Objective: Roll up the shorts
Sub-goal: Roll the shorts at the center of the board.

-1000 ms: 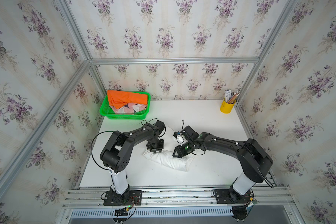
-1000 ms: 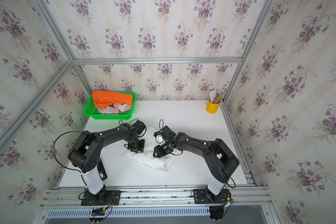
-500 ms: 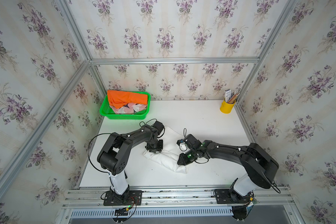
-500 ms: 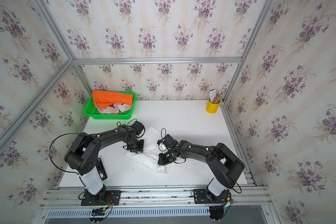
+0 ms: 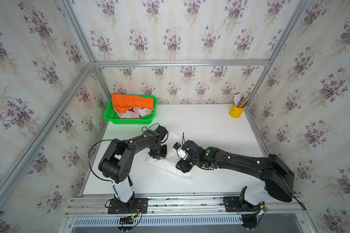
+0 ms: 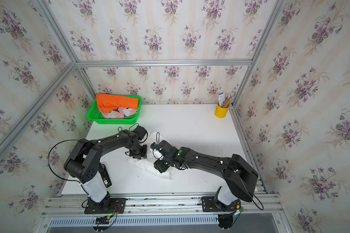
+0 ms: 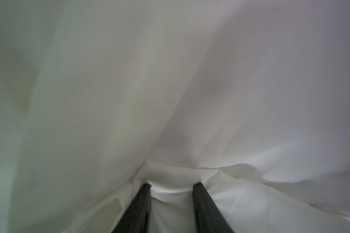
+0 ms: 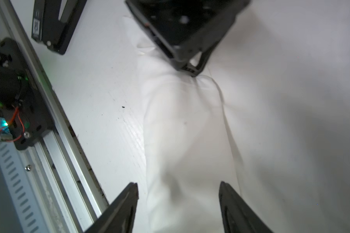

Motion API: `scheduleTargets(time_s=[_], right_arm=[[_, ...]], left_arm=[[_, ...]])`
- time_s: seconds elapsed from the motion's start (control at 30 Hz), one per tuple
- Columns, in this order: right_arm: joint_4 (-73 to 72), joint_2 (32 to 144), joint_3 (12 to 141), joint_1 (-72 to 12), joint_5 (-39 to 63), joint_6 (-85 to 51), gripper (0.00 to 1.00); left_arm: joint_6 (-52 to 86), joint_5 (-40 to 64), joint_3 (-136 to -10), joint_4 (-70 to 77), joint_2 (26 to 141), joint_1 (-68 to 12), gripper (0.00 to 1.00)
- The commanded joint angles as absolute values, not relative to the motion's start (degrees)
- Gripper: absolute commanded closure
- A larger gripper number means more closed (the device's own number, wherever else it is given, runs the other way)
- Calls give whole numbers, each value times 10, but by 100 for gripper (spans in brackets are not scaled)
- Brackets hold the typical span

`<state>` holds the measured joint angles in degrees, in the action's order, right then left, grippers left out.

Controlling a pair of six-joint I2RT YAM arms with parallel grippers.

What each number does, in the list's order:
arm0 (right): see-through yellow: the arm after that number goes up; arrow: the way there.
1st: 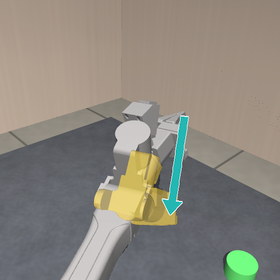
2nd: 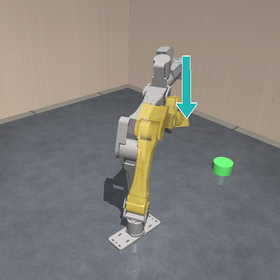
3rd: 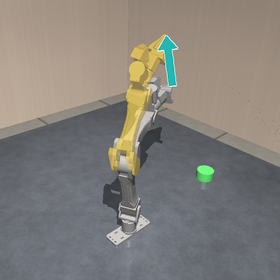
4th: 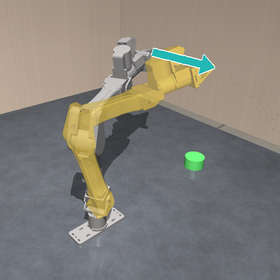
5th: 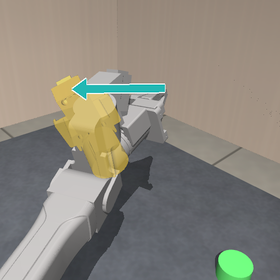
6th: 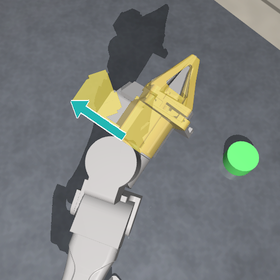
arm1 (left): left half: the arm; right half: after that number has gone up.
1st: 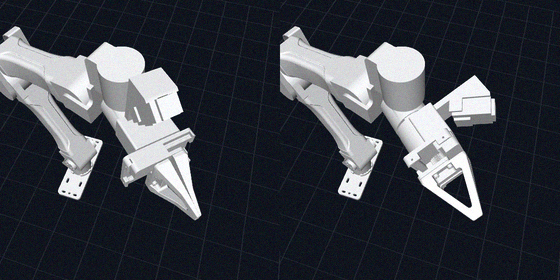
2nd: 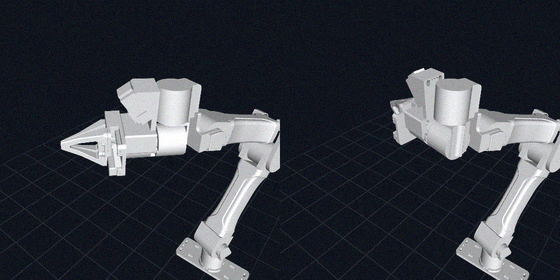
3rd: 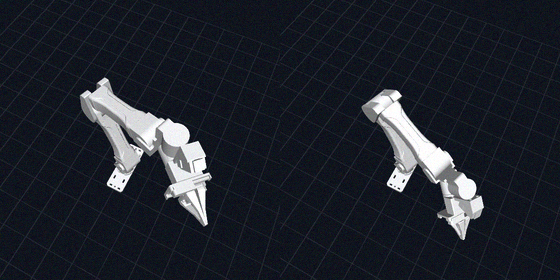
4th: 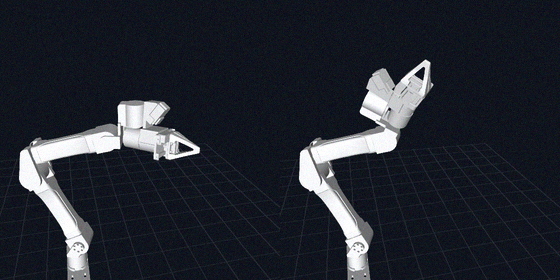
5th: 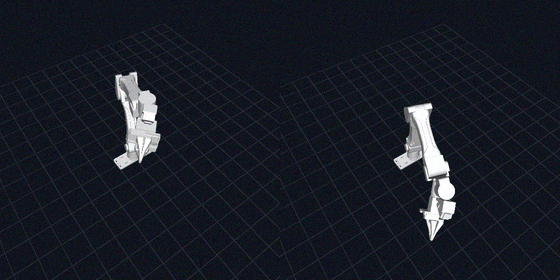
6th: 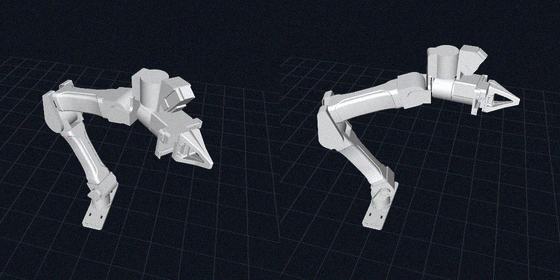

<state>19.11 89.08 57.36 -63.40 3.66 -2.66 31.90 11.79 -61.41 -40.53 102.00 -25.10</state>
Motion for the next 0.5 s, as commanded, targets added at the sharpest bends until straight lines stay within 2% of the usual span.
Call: scheduleTargets(time_s=[0.0,0.17,0.27,0.3,0.47], right_arm=[[178,915,579,-667,-33,81,27],[116,973,564,-686,-58,109,24],[75,1007,549,-686,-91,109,32],[70,1015,549,-686,-93,107,38],[71,996,543,-686,-21,81,86]], left_arm=[[297,64,-614,-419,1034,-244,60],[289,68,-624,-424,1035,-236,59],[287,75,-626,-424,1030,-232,59],[286,80,-624,-422,1026,-230,59],[287,81,-617,-429,1000,-219,58]])
